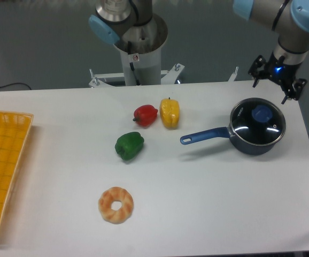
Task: Open the lid
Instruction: 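Move the gripper over the saucepan lid's blue knob and descend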
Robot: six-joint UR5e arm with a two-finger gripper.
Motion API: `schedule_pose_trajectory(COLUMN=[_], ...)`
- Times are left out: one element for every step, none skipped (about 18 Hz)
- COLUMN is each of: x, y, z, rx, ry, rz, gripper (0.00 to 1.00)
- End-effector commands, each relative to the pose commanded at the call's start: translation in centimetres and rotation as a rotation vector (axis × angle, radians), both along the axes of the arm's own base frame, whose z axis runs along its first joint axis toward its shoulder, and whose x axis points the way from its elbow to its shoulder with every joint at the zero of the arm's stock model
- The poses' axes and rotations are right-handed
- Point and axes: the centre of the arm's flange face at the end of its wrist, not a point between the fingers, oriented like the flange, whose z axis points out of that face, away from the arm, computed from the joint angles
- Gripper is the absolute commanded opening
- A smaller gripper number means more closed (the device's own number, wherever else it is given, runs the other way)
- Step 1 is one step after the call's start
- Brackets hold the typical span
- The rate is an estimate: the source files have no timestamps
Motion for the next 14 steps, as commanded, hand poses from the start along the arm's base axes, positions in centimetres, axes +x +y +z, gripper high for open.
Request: schedule_pose_trajectory(x=[0.2,0.3,0.3,0.4,0.5,0.5,0.5,0.5,0.5,0.4,0.3,0.2,0.1,-0.1], y=[0.6,0.9,0.9,1.2,1.6,1.6,1.6,1.6,1.6,1.7,1.6,1.5,1.3,1.1], z=[0.1,0.0,0.0,0.1,0.0,-0.1,-0.1,-0.1,-0.1,-0.1,-0.3,-0.5,-0.5,-0.7], rx=[0.001,0.001,0.0,0.002,0.002,0.002,0.0,0.001,0.002,0.004,0.002,0.001,0.001,0.001], ry=[0.005,0.005,0.006,0.008,0.008,0.006,0.003,0.003,0.006,0.012,0.011,0.007,0.005,0.004], rz=[-0.002,0.0,0.002,-0.003,-0.009,-0.011,-0.009,-0.008,-0.002,0.008,0.018,0.026,0.029,0.034], gripper=[1.0,1.0,1.0,1.0,1.0,1.0,1.0,1.0,1.0,1.0,1.0,1.0,1.0,1.0])
